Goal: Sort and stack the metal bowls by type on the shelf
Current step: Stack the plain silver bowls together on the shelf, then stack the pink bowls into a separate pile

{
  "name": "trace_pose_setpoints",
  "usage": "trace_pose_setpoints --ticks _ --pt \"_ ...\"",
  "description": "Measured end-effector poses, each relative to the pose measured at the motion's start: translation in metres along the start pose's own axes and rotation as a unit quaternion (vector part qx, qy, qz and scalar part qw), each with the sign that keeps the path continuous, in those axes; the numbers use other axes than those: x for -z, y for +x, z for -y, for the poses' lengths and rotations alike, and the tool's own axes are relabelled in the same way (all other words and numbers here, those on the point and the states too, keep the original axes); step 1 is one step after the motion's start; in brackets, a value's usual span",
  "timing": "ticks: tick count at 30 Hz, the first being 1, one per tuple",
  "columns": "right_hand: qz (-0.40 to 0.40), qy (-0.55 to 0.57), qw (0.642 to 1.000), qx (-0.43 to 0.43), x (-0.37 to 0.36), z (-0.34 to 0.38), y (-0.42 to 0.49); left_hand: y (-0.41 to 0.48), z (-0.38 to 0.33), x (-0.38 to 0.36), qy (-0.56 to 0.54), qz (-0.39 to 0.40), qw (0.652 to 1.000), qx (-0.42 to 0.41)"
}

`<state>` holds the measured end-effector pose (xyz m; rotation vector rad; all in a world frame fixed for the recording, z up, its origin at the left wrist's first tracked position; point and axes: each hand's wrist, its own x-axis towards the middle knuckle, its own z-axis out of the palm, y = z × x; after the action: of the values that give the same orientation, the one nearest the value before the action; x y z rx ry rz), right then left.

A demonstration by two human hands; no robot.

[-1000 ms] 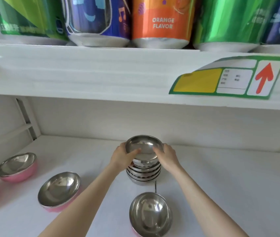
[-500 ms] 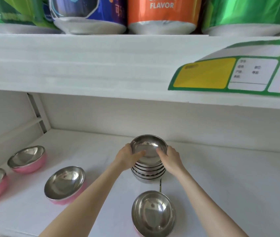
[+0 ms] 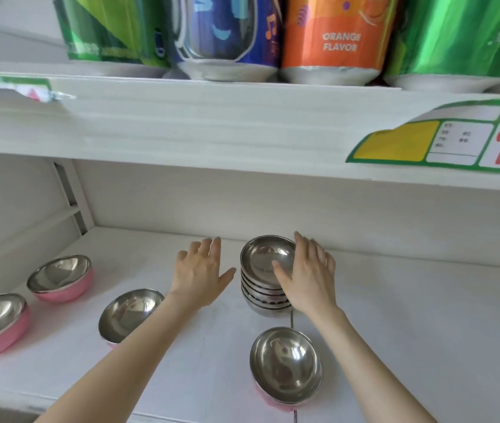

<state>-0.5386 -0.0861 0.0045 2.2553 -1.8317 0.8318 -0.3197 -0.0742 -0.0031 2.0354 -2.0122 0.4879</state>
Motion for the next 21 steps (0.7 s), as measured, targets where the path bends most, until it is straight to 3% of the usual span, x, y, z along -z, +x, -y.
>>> trace_pose_setpoints --ticks 6,11,21 --pt "-0.068 -0.014 0.997 0.032 0.007 0.05 -0.015 -0.021 0.055 0.014 0.046 -0.028 0.998 -0.042" --pt "-0.095 -0.004 0.995 0.011 -0.005 0.098 -0.029 -0.039 0.116 0.022 0.054 -0.022 0.997 -0.06" --pt "-0.046 0.002 0.999 -0.016 -0.058 0.196 -0.039 -0.07 0.255 0.021 0.058 0.015 0.998 -0.032"
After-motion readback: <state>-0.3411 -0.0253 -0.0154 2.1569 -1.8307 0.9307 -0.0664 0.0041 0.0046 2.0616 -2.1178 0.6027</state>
